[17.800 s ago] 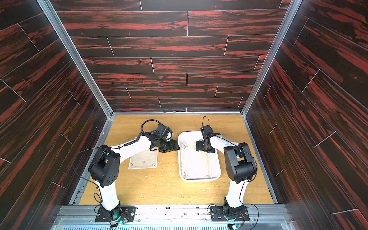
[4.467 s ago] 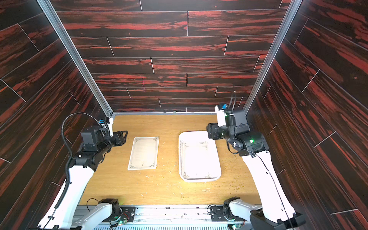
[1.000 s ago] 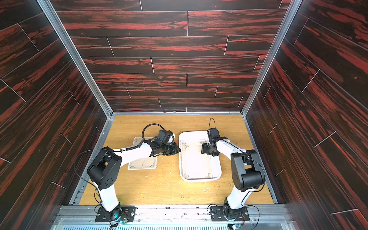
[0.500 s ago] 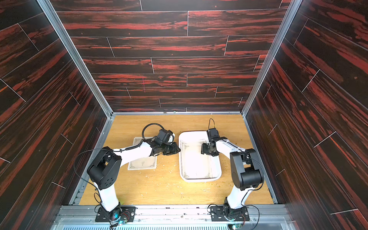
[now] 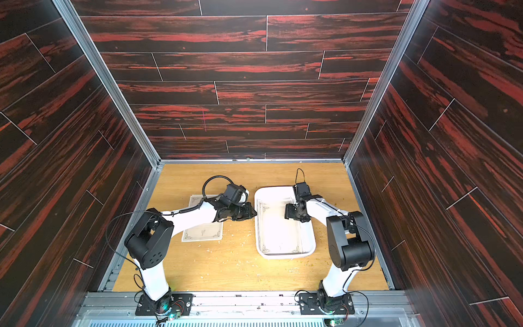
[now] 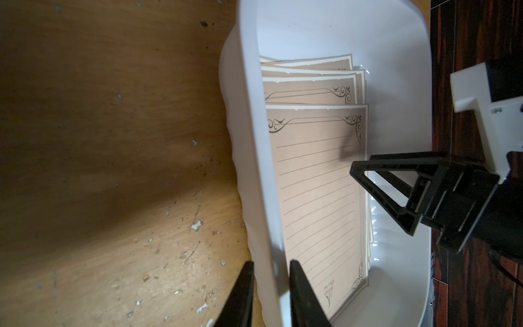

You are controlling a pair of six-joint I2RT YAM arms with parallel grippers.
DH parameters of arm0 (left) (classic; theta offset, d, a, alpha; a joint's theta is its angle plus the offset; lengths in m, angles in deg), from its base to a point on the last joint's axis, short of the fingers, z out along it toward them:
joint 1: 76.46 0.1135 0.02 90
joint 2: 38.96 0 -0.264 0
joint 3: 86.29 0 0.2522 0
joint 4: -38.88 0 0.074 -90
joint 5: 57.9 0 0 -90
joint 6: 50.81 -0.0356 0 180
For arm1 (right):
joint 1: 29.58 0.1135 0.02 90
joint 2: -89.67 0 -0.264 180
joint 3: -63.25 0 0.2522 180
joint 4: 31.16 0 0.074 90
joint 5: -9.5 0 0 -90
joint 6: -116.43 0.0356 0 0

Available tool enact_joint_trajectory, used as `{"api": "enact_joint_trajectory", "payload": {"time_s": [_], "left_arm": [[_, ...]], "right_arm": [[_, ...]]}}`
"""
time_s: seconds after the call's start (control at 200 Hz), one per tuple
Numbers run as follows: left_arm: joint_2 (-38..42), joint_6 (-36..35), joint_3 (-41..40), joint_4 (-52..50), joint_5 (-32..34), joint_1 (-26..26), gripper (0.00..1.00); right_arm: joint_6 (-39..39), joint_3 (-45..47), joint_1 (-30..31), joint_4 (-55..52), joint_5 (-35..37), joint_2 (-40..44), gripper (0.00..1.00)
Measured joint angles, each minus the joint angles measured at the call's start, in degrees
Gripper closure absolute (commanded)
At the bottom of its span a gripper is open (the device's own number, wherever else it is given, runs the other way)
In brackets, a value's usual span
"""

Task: Take out the stationery paper from the storage box
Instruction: Pick up the stationery paper from the storage box.

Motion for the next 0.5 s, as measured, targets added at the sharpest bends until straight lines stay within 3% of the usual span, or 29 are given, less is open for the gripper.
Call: {"api": "enact_joint_trajectory", "payload": {"time_s": [0.501], "left_arm": [[-0.22,0.04,0.00,0.20,-0.20,-0.07,0.75]], "right_arm": [[-0.20,-0.98,0.57,0.24,1.55,-0.57,0.27]]}}
